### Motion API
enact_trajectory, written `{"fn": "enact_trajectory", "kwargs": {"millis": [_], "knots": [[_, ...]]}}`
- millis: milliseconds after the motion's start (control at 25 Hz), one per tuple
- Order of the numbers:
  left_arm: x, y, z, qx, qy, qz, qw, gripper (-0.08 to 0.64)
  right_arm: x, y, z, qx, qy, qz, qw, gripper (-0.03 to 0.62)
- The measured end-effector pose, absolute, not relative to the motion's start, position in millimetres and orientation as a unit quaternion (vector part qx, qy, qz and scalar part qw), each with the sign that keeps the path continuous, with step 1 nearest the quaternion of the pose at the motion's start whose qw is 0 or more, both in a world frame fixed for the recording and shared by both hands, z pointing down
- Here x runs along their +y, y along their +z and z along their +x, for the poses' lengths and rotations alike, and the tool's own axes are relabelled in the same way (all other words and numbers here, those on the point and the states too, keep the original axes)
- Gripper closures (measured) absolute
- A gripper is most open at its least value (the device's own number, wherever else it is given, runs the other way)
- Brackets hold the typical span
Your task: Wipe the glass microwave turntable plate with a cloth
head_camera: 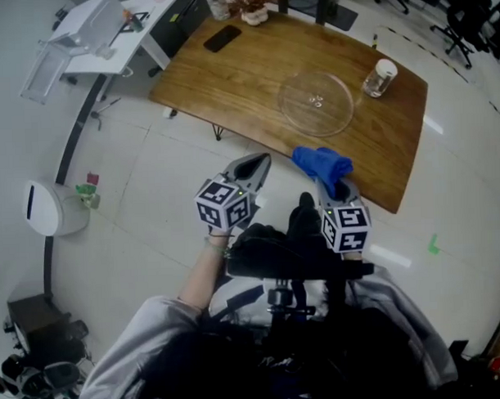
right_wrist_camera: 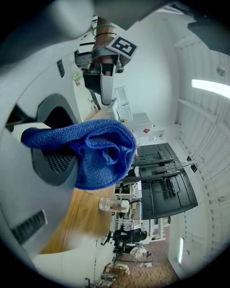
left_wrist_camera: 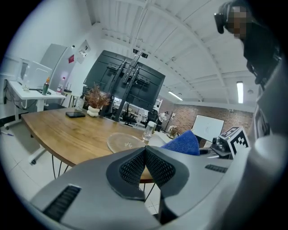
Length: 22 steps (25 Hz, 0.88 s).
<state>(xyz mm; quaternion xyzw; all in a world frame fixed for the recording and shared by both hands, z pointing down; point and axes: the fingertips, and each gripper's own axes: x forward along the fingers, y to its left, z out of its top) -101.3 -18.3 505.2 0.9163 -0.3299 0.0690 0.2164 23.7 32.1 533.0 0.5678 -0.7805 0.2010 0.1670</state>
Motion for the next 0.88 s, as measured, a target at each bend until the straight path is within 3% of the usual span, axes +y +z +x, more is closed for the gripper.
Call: {"fn": "enact_trajectory", "kwargs": {"millis": [880], "knots": [[35, 509, -93, -0.289, 0.065, 0.930, 0.220, 0.563, 96, 525, 24, -0.763, 0.195, 0.595, 0.157, 0.505]]}}
